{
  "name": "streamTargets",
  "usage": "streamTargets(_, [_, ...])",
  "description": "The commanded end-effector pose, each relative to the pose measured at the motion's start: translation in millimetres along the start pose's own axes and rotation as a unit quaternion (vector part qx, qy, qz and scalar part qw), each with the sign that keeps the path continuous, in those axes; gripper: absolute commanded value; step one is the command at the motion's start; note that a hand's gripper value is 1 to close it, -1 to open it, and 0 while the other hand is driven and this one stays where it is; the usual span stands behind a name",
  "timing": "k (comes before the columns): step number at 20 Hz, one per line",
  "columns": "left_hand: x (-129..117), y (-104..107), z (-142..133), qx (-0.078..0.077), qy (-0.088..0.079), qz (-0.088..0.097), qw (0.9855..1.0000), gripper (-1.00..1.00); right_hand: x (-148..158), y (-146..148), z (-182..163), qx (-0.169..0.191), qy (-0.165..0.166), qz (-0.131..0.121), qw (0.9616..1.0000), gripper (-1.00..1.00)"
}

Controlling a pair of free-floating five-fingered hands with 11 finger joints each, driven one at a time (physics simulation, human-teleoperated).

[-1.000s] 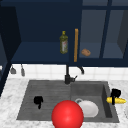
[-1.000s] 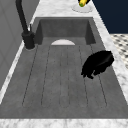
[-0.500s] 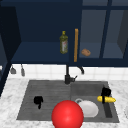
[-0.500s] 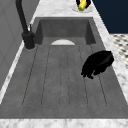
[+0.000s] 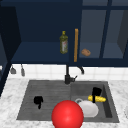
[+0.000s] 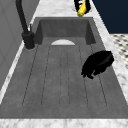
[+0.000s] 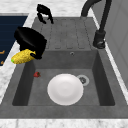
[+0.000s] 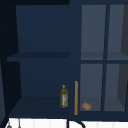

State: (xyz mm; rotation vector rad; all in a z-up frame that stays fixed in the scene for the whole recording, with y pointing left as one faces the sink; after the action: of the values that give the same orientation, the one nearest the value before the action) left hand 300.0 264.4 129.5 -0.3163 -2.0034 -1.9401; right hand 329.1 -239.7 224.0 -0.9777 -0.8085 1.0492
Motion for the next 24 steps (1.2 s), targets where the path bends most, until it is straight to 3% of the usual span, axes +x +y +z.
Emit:
streamTargets(1, [0, 0, 0, 0.0, 0.0, 0.0, 1.0, 0.0, 16, 15, 0, -0.015, -0.035, 0.003, 0.9993, 1.0])
streamTargets(7, [0, 0, 0, 0.0, 0.0, 0.0, 1.0, 0.0, 31, 49, -8, -0.019, -0.114, 0.009, 0.9932, 1.0])
streamTargets(13, [0, 0, 0, 0.0, 0.0, 0.0, 1.0, 0.0, 43, 98, -34, -0.015, -0.164, 0.011, 0.9864, 1.0])
streamTargets(20, [0, 0, 0, 0.0, 0.0, 0.0, 1.0, 0.0, 49, 150, -80, -0.001, -0.195, 0.03, 0.9804, 1.0])
streamTargets(24, [0, 0, 0, 0.0, 0.0, 0.0, 1.0, 0.0, 52, 171, -105, -0.01, -0.206, 0.018, 0.9783, 1.0])
